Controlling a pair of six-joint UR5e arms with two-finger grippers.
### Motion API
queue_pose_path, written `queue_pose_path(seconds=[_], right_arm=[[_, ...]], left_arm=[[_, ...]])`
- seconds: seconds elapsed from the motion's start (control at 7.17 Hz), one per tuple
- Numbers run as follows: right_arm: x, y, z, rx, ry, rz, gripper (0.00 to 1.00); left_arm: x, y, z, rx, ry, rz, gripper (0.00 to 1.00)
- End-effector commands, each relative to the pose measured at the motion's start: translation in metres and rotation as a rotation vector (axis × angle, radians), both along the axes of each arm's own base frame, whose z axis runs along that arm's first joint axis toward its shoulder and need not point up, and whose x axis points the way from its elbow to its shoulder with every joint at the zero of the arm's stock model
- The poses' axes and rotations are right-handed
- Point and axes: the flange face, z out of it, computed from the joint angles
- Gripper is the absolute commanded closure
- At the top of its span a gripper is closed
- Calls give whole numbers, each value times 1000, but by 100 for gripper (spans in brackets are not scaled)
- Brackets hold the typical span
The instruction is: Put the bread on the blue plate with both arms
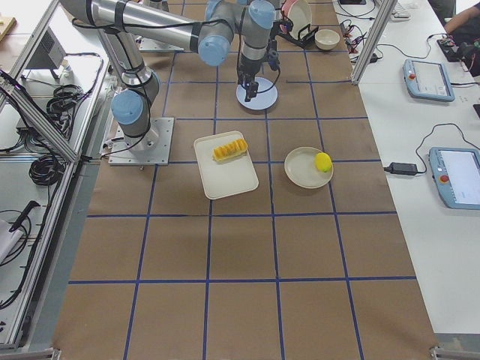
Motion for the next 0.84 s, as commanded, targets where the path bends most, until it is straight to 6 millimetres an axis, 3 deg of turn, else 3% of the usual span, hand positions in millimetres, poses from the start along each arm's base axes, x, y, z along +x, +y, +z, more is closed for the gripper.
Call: queue_pose_path(seconds=[0.0,0.14,0.42,0.7], right_arm=[[-61,11,-57,-81,-57,143,2],[-64,19,-83,-132,-37,209,2],[-73,38,-126,-186,-15,271,3],[-92,54,-168,-190,-40,219,3]], left_arm=[[93,8,61,24,-78,27,0],[122,24,86,41,-191,-25,0],[151,61,139,44,-322,-127,0],[164,82,208,78,-342,-135,0]])
